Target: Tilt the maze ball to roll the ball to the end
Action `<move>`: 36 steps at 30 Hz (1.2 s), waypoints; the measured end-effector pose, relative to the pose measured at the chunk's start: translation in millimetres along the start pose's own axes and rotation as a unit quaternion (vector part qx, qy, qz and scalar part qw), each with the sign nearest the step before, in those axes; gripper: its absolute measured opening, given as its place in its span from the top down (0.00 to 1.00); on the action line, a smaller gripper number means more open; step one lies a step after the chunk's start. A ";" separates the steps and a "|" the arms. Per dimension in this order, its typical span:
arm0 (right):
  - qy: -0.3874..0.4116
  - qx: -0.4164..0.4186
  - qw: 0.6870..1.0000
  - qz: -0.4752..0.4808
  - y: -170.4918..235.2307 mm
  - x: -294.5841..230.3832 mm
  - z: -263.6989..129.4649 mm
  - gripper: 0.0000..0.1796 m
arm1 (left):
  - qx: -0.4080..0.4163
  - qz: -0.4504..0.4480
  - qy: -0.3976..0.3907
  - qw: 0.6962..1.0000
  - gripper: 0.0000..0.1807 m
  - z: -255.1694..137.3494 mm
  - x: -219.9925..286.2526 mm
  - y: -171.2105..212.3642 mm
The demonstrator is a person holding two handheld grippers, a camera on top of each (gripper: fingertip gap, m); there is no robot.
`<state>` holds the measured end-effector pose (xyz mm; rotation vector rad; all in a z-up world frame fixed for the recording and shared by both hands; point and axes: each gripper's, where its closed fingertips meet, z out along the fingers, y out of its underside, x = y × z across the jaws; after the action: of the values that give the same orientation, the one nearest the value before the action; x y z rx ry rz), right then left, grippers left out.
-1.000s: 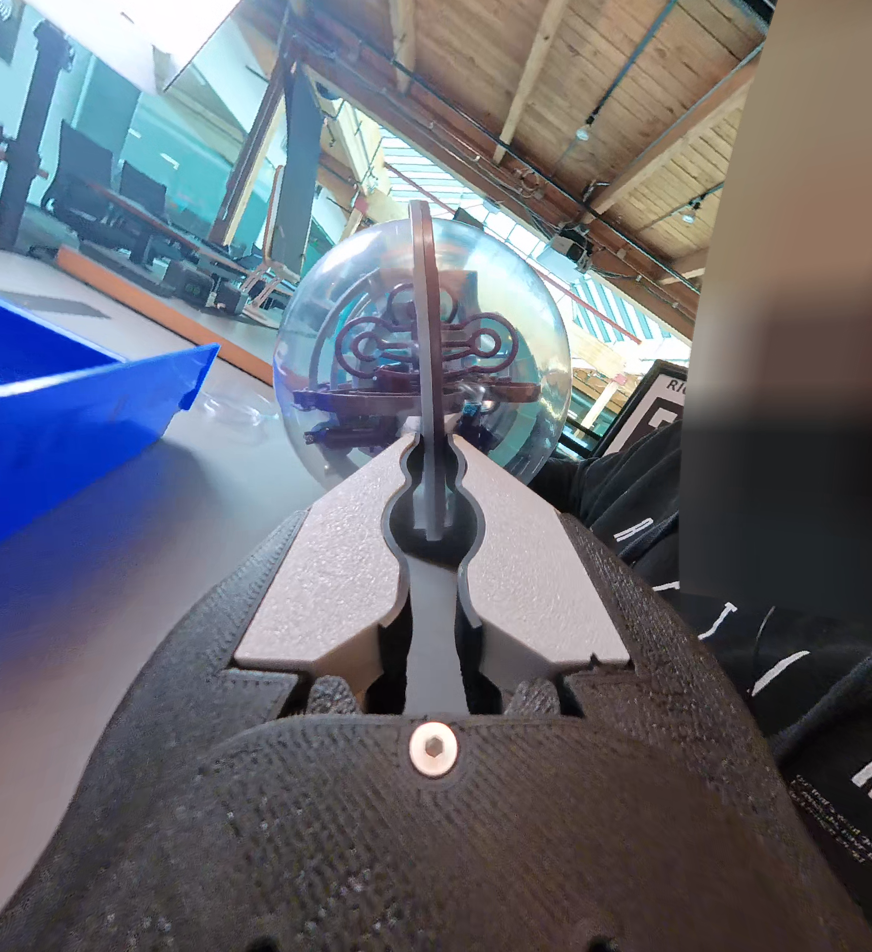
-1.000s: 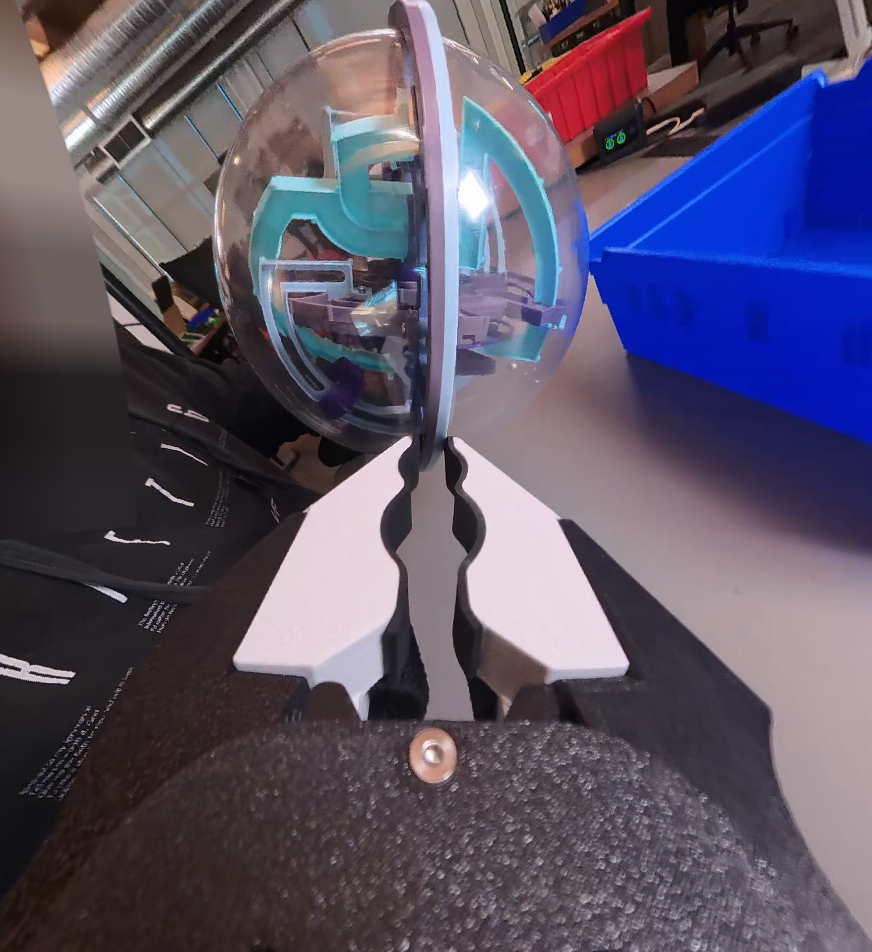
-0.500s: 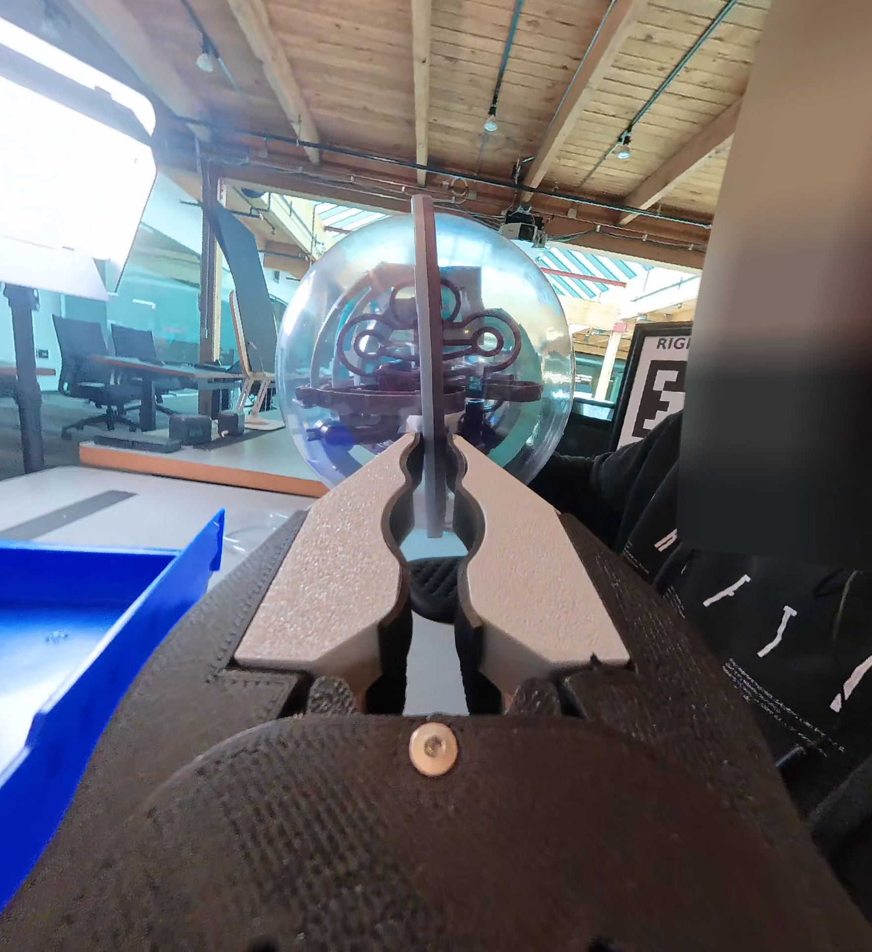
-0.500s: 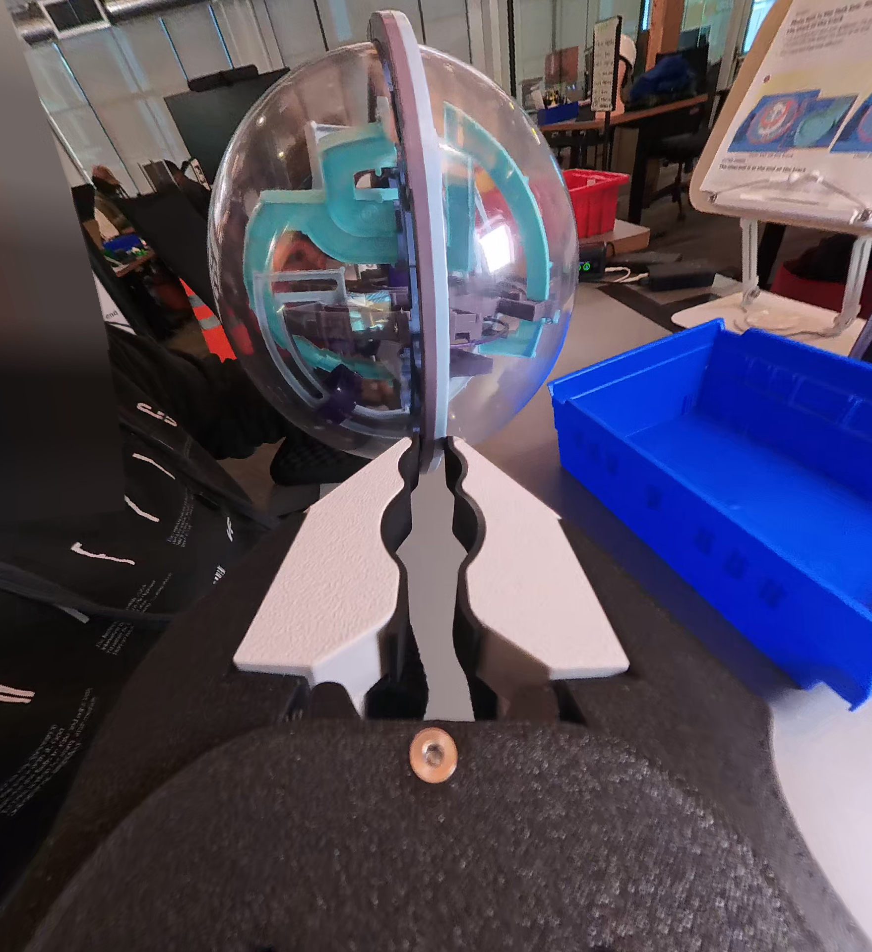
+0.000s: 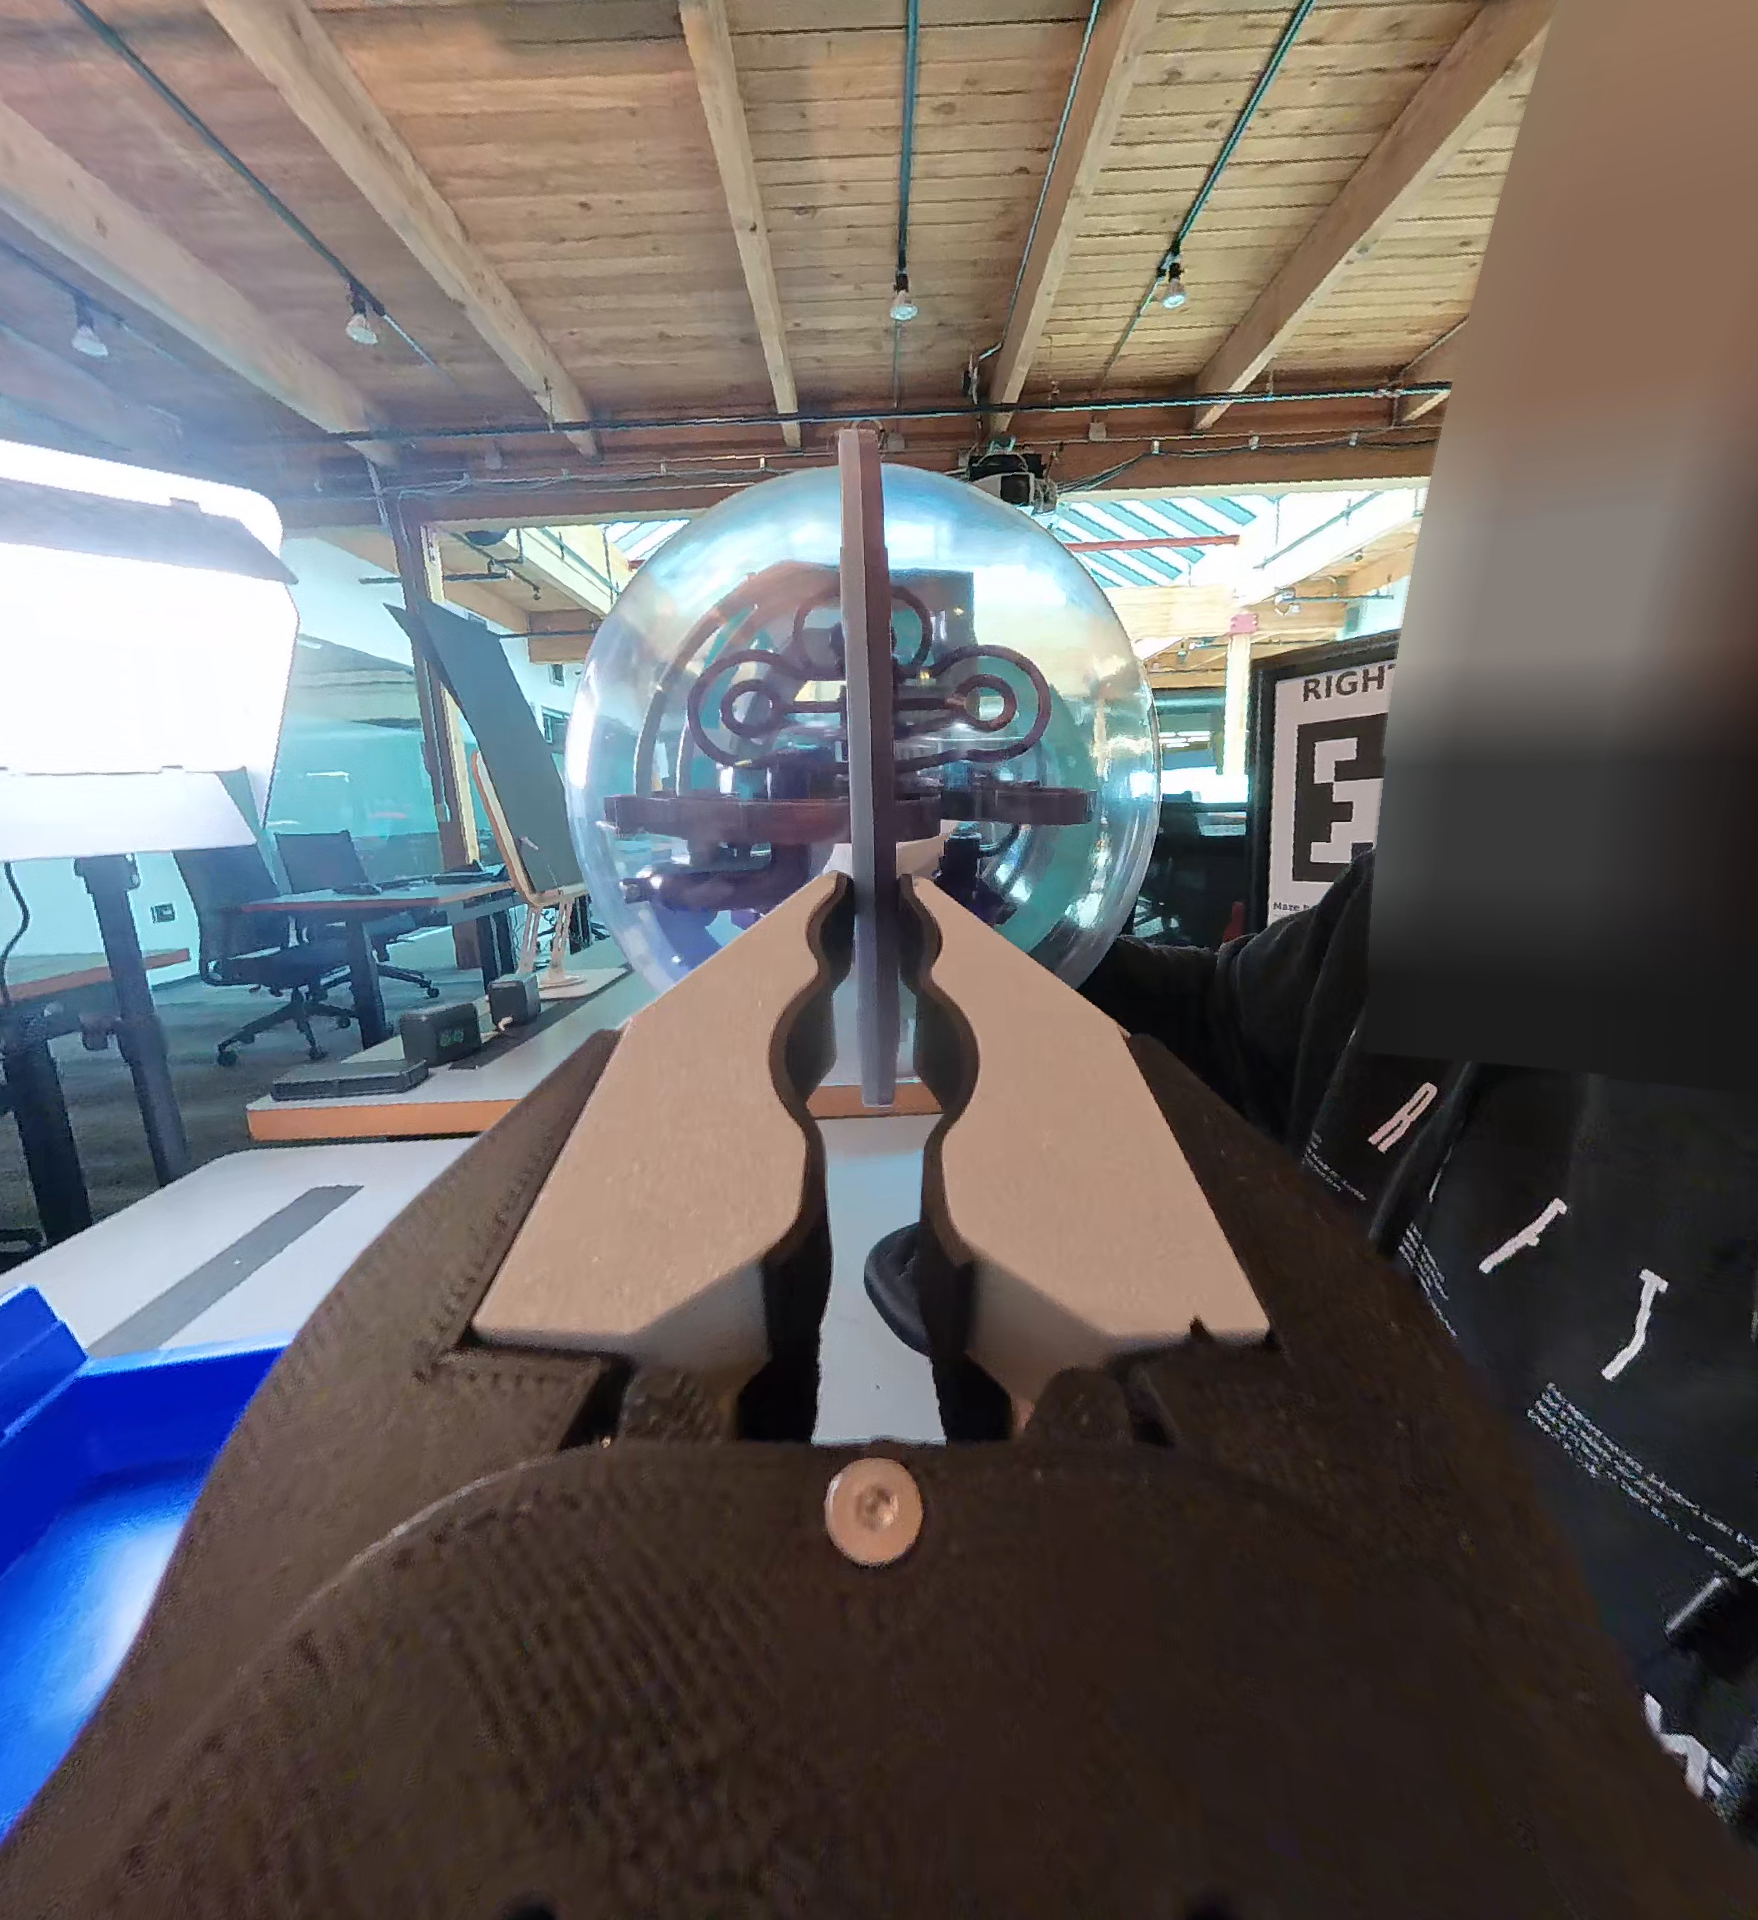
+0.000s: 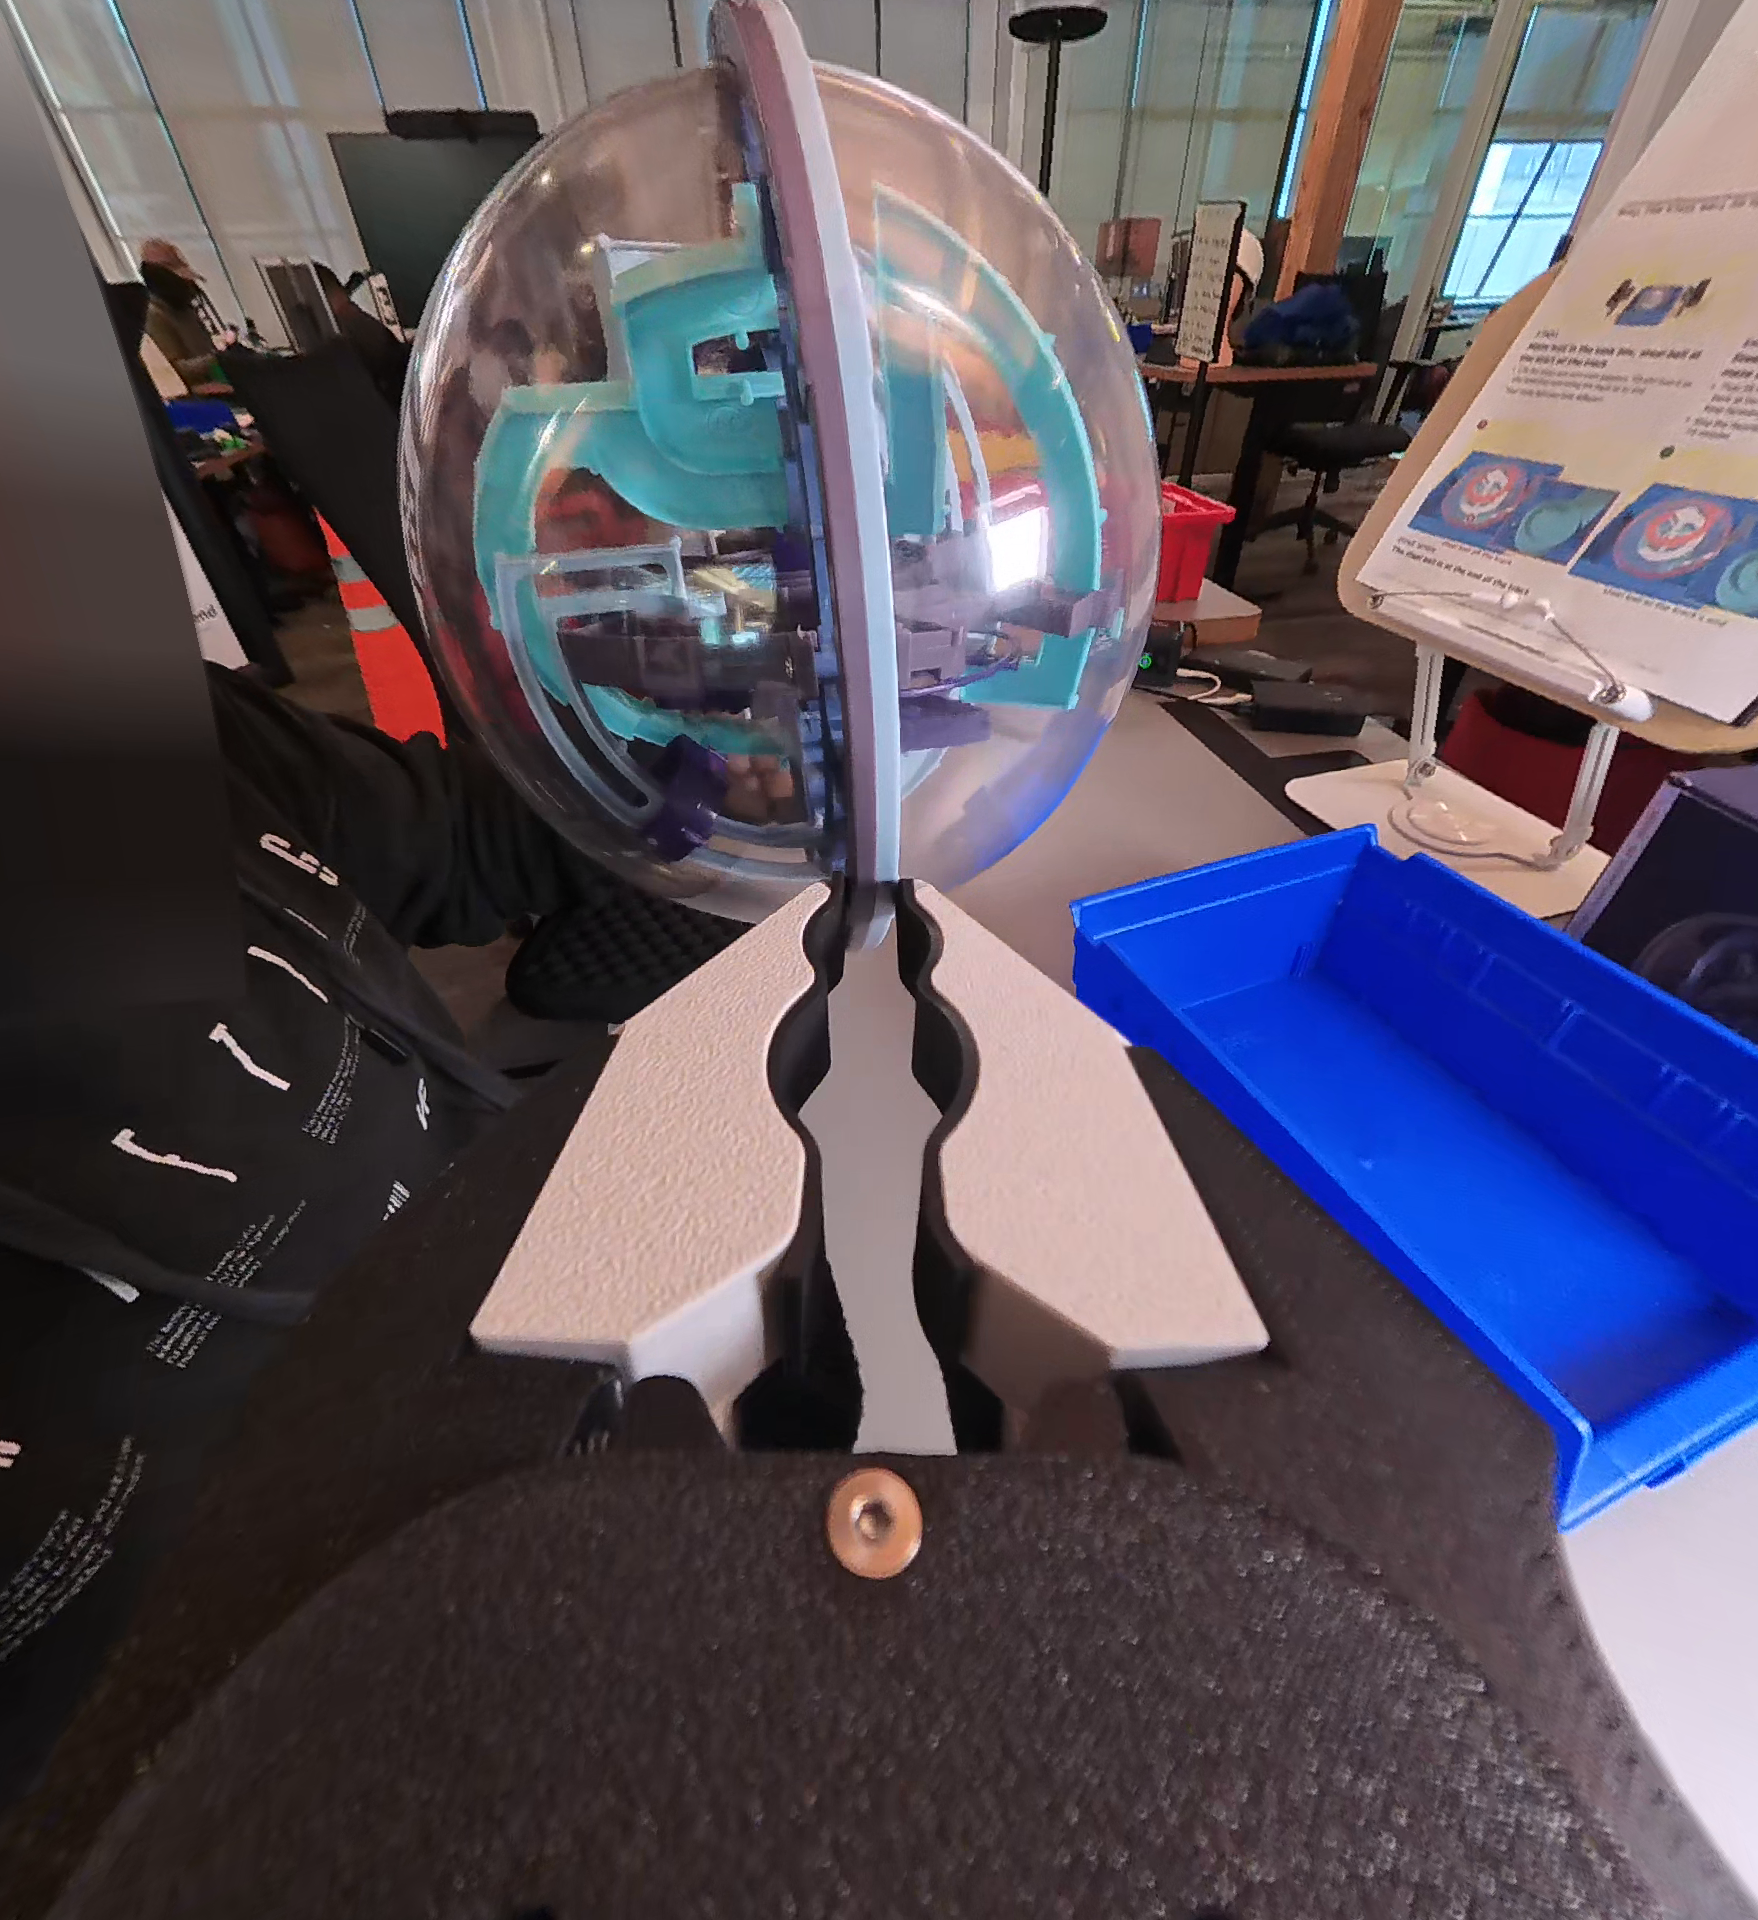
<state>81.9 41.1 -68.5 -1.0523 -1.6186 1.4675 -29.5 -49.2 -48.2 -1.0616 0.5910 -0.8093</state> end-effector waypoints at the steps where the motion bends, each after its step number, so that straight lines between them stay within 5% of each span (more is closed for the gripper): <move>1: 0.000 0.001 1.000 -0.004 -2.0 -1.0 0.0 0.96 | 0.000 0.005 0.002 1.000 0.96 0.7 1.3 -2.5; 36: 0.021 0.041 0.993 -0.107 -55.2 8.8 -3.4 0.96 | -0.016 0.073 0.003 0.997 0.96 7.8 -8.9 -19.2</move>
<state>75.2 49.0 -13.5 -0.8293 -1.5741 1.3480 -34.3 -42.8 -27.2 -1.0316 0.6807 -0.6771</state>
